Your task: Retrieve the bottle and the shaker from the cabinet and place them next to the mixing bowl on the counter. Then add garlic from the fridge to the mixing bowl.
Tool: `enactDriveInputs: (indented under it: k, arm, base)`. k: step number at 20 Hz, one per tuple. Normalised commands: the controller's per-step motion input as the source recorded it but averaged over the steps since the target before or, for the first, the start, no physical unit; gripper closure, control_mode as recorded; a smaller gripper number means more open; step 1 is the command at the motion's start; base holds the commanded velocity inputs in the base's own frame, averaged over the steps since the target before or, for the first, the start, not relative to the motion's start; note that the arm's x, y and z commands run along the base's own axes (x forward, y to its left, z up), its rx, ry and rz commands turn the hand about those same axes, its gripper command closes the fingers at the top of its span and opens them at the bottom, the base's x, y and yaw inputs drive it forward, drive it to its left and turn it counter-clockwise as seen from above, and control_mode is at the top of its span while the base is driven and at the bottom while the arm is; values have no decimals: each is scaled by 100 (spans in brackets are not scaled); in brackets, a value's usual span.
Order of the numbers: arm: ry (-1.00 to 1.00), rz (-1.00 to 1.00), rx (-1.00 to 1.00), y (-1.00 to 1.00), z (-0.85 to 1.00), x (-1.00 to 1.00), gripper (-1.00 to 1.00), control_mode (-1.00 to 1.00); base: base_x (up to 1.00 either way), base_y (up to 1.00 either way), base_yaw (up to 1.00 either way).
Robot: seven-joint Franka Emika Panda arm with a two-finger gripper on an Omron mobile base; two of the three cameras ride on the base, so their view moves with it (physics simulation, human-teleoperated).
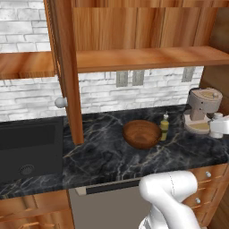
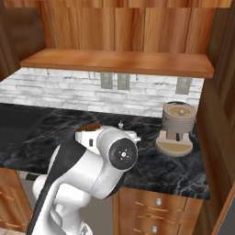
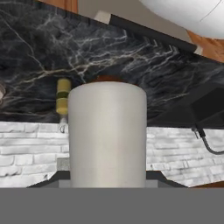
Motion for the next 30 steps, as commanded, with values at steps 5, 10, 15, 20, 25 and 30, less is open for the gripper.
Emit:
enactDriveInputs:
  k: [5,10,15,20,25,30]
  arm:
    - [-29,0,0,13,-73,13,100,-100]
    - [-30,4,0,27,-74,31,100,-100]
    - [-30,7,0,35,-80,39,100,-100]
    - [-33,7,-4,35,-80,33,100,-100]
    - [-42,9,-9,12,-75,9,100,-100]
    - [-37,13,-19,9,-64,3,100,-100]
  base:
    - [0,0,0]
    - [0,0,0]
    - [0,0,0]
    - [0,0,0]
    - [0,0,0]
    - [0,0,0]
